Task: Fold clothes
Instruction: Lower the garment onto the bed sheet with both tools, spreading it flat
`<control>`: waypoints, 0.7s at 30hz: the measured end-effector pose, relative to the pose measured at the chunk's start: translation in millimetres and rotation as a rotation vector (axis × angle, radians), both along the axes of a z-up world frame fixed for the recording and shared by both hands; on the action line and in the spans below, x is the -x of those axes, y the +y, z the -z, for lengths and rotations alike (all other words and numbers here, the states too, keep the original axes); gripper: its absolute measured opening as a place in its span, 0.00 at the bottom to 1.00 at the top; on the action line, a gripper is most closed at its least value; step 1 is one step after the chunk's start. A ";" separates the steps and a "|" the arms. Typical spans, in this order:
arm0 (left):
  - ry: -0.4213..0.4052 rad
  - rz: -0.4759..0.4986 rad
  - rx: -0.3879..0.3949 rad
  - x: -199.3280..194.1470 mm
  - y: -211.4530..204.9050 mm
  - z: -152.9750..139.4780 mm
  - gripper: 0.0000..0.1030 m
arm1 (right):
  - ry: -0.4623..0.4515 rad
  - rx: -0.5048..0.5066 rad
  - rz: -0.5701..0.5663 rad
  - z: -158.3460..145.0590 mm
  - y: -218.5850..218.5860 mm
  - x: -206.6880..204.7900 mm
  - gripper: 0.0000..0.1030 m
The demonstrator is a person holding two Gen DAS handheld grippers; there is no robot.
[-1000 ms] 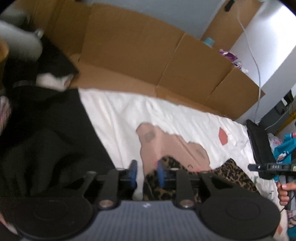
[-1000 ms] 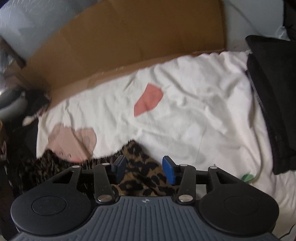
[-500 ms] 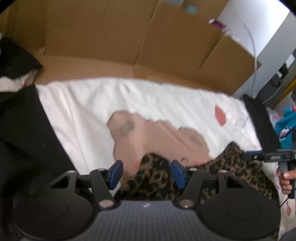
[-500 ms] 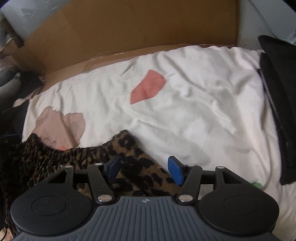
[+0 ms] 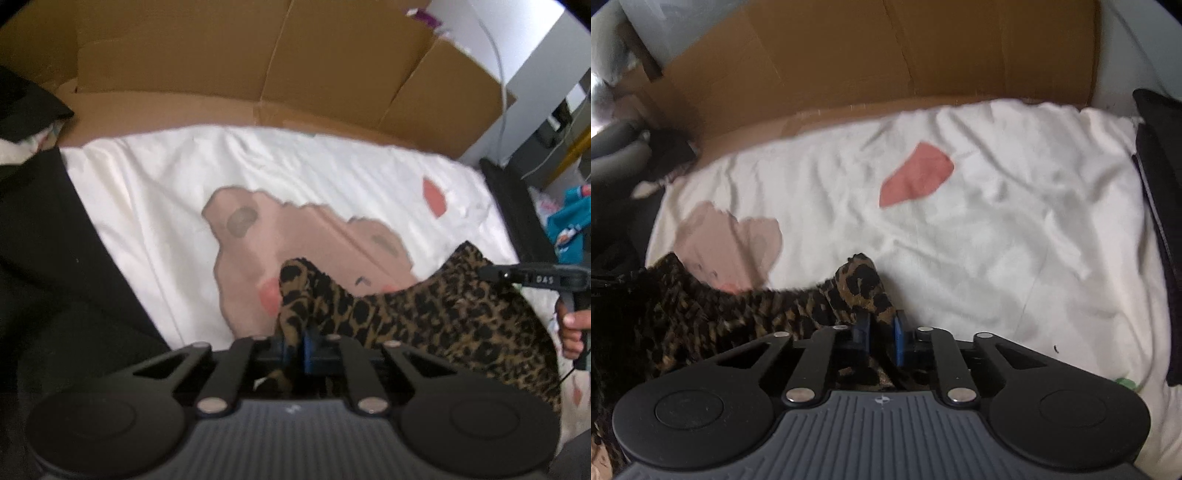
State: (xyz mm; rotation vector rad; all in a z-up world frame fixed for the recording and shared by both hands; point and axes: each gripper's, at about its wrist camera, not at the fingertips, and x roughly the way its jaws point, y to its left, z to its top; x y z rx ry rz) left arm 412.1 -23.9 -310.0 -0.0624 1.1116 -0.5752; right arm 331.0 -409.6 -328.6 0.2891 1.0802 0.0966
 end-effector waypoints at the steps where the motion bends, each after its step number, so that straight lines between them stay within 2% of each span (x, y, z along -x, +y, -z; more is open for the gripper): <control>1: -0.010 -0.002 0.013 -0.2 0.5 -4.7 0.07 | -0.011 0.014 -0.006 -4.9 1.5 0.0 0.09; 4: -0.044 -0.008 0.051 -2.7 1.4 -18.9 0.07 | -0.062 0.051 -0.012 -23.0 3.8 -3.8 0.08; 10: -0.117 -0.055 0.119 -17.9 0.9 -36.2 0.07 | -0.120 0.114 -0.020 -40.5 3.4 -34.2 0.08; 17: -0.151 -0.090 0.129 -42.2 -4.5 -33.7 0.07 | -0.187 0.186 -0.029 -60.6 2.9 -70.1 0.08; 21: -0.152 -0.112 0.136 -57.3 -3.4 -30.3 0.07 | -0.178 0.208 -0.044 -55.5 4.3 -92.7 0.08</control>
